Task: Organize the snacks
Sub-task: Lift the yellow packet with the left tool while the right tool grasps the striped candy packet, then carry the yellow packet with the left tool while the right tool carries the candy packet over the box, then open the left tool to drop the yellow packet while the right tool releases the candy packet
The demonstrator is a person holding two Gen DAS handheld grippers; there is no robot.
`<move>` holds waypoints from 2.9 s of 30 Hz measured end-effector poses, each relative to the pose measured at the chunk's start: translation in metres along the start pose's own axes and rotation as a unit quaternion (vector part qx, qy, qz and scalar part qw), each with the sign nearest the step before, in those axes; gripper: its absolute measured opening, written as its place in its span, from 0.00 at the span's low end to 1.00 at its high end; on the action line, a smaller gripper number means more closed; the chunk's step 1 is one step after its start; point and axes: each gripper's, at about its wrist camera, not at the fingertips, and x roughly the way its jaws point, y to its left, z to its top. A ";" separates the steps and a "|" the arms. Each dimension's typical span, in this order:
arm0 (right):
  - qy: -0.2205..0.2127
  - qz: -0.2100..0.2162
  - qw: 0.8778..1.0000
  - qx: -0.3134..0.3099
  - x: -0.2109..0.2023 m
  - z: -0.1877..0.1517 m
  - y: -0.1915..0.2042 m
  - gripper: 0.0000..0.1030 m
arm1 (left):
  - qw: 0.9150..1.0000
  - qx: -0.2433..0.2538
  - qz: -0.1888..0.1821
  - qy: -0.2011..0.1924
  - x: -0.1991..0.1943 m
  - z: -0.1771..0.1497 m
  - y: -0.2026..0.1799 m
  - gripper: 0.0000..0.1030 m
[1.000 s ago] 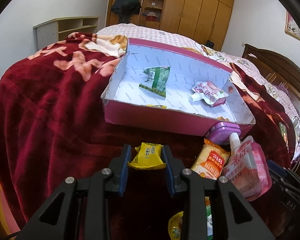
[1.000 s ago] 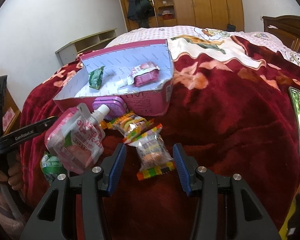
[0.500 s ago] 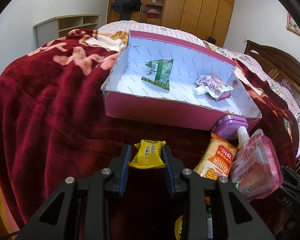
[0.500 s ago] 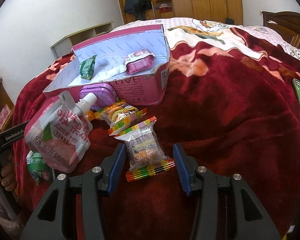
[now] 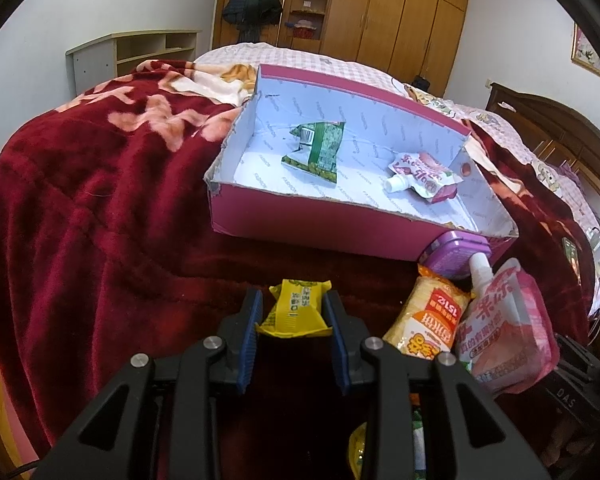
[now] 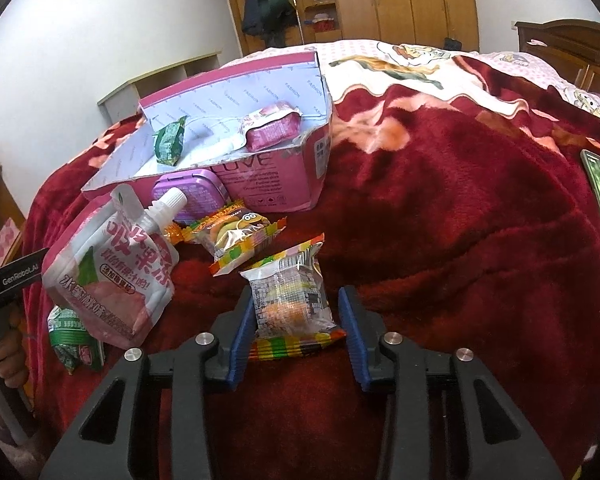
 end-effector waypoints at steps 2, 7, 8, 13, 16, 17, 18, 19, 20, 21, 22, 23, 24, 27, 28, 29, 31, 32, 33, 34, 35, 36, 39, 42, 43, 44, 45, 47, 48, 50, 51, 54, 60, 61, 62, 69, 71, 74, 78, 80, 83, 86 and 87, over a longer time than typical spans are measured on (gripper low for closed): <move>-0.003 0.001 1.000 0.001 -0.002 -0.001 0.001 0.39 | 1.000 0.000 -0.002 -0.002 -0.002 0.000 0.000 0.32; -0.011 0.011 1.000 -0.001 -0.009 -0.001 0.006 0.38 | 1.000 0.002 -0.005 -0.005 -0.008 -0.001 -0.002 0.32; -0.012 0.012 1.000 -0.002 -0.010 -0.001 0.007 0.38 | 1.000 0.002 -0.006 -0.006 -0.009 -0.001 -0.002 0.32; -0.017 0.021 1.000 -0.004 -0.016 0.000 0.012 0.38 | 1.000 0.003 -0.008 -0.011 -0.015 0.000 -0.002 0.32; -0.021 0.023 0.999 -0.007 -0.020 0.001 0.016 0.38 | 1.000 0.003 -0.010 -0.014 -0.018 0.000 -0.002 0.32; -0.023 0.024 0.999 -0.009 -0.022 0.001 0.017 0.38 | 1.000 0.003 -0.010 -0.015 -0.019 0.000 -0.002 0.32; -0.024 0.025 0.999 -0.010 -0.023 0.001 0.018 0.38 | 1.000 0.004 -0.011 -0.015 -0.019 0.000 -0.002 0.32; -0.026 0.026 0.999 -0.011 -0.025 0.002 0.019 0.38 | 1.000 0.004 -0.011 -0.017 -0.020 0.000 -0.002 0.32; -0.028 0.027 0.999 -0.013 -0.027 0.003 0.020 0.38 | 1.000 0.005 -0.011 -0.018 -0.021 0.001 -0.003 0.32; -0.030 0.027 0.999 -0.015 -0.028 0.004 0.021 0.38 | 1.000 0.005 -0.011 -0.019 -0.021 0.001 -0.003 0.32; -0.032 0.029 0.999 -0.017 -0.030 0.006 0.023 0.38 | 1.000 0.006 -0.012 -0.020 -0.022 0.001 -0.004 0.32; -0.033 0.030 0.999 -0.018 -0.031 0.006 0.024 0.38 | 1.000 0.007 -0.012 -0.021 -0.023 0.001 -0.004 0.32; -0.034 0.032 0.999 -0.021 -0.032 0.007 0.025 0.38 | 1.000 0.008 -0.013 -0.022 -0.023 0.002 -0.004 0.32; -0.040 0.036 0.998 -0.027 -0.034 0.012 0.029 0.38 | 1.000 0.008 -0.014 -0.024 -0.025 0.002 -0.005 0.32; -0.041 0.038 0.998 -0.028 -0.035 0.013 0.030 0.38 | 1.000 0.008 -0.014 -0.025 -0.025 0.002 -0.005 0.32; -0.043 0.040 0.998 -0.029 -0.035 0.015 0.030 0.38 | 1.000 0.008 -0.013 -0.026 -0.025 0.003 -0.005 0.32; -0.046 0.042 0.998 -0.032 -0.035 0.019 0.032 0.38 | 0.999 0.008 -0.013 -0.029 -0.026 0.003 -0.005 0.32; -0.047 0.042 0.997 -0.033 -0.035 0.020 0.032 0.38 | 0.999 0.008 -0.012 -0.030 -0.027 0.004 -0.005 0.32; -0.048 0.043 0.997 -0.034 -0.035 0.022 0.032 0.38 | 0.999 0.007 -0.012 -0.031 -0.027 0.005 -0.005 0.32; -0.048 0.044 0.997 -0.034 -0.034 0.024 0.032 0.38 | 0.999 0.007 -0.010 -0.034 -0.028 0.006 -0.004 0.32; -0.048 0.046 0.997 -0.034 -0.033 0.026 0.032 0.38 | 0.999 0.007 -0.009 -0.036 -0.029 0.007 -0.004 0.32; -0.049 0.047 0.997 -0.033 -0.032 0.028 0.032 0.38 | 0.999 0.007 -0.009 -0.037 -0.029 0.007 -0.005 0.32; -0.049 0.051 0.997 -0.034 -0.029 0.034 0.032 0.38 | 0.999 0.010 -0.007 -0.045 -0.032 0.012 -0.006 0.32; -0.051 0.052 0.997 -0.037 -0.027 0.039 0.034 0.38 | 0.999 0.013 -0.006 -0.051 -0.032 0.017 -0.006 0.32; -0.052 0.052 0.997 -0.039 -0.026 0.041 0.034 0.38 | 0.998 0.013 -0.006 -0.053 -0.032 0.020 -0.007 0.32; -0.053 0.053 0.996 -0.040 -0.025 0.044 0.035 0.38 | 0.998 0.013 -0.006 -0.054 -0.031 0.022 -0.007 0.32; -0.054 0.053 0.996 -0.041 -0.024 0.046 0.036 0.38 | 0.998 0.013 -0.006 -0.056 -0.030 0.024 -0.007 0.32; -0.057 0.053 0.996 -0.043 -0.022 0.052 0.037 0.38 | 0.998 0.014 -0.004 -0.061 -0.029 0.029 -0.008 0.32; -0.057 0.053 0.996 -0.043 -0.022 0.053 0.037 0.38 | 0.998 0.014 -0.004 -0.064 -0.028 0.032 -0.008 0.32; -0.060 0.053 0.996 -0.045 -0.020 0.058 0.038 0.38 | 0.997 0.016 -0.004 -0.070 -0.027 0.037 -0.008 0.32; -0.060 0.053 0.996 -0.045 -0.019 0.060 0.039 0.38 | 0.997 0.016 -0.003 -0.072 -0.025 0.039 -0.008 0.32; -0.061 0.054 0.996 -0.045 -0.013 0.067 0.039 0.38 | 0.997 0.020 0.001 -0.078 -0.020 0.049 -0.009 0.32; -0.062 0.048 0.996 -0.045 -0.003 0.079 0.039 0.38 | 0.996 0.029 0.009 -0.086 -0.005 0.067 -0.014 0.32; -0.062 0.047 0.996 -0.043 0.000 0.083 0.038 0.38 | 0.996 0.030 0.012 -0.087 -0.001 0.070 -0.015 0.32; -0.063 0.046 0.996 -0.041 0.003 0.086 0.038 0.38 | 0.996 0.030 0.013 -0.087 0.002 0.072 -0.017 0.32; -0.065 0.036 0.996 -0.045 0.020 0.100 0.038 0.38 | 0.996 0.038 0.022 -0.081 0.022 0.081 -0.022 0.32; -0.065 0.033 0.996 -0.046 0.024 0.102 0.037 0.38 | 0.996 0.039 0.025 -0.080 0.027 0.083 -0.023 0.32; -0.064 0.030 0.996 -0.047 0.029 0.103 0.036 0.38 | 0.996 0.040 0.028 -0.079 0.034 0.086 -0.023 0.32; -0.058 0.025 0.997 -0.043 0.037 0.103 0.032 0.38 | 0.996 0.040 0.031 -0.073 0.045 0.087 -0.023 0.32; -0.054 0.024 0.997 -0.039 0.043 0.103 0.030 0.38 | 0.996 0.040 0.033 -0.070 0.049 0.087 -0.023 0.32; -0.048 0.024 0.998 -0.036 0.048 0.103 0.029 0.38 | 0.997 0.041 0.034 -0.062 0.057 0.087 -0.023 0.32; -0.044 0.024 0.998 -0.035 0.051 0.102 0.029 0.38 | 0.997 0.041 0.036 -0.056 0.063 0.086 -0.022 0.32; -0.044 0.025 0.998 -0.034 0.052 0.102 0.028 0.38 | 0.997 0.041 0.036 -0.055 0.064 0.086 -0.022 0.32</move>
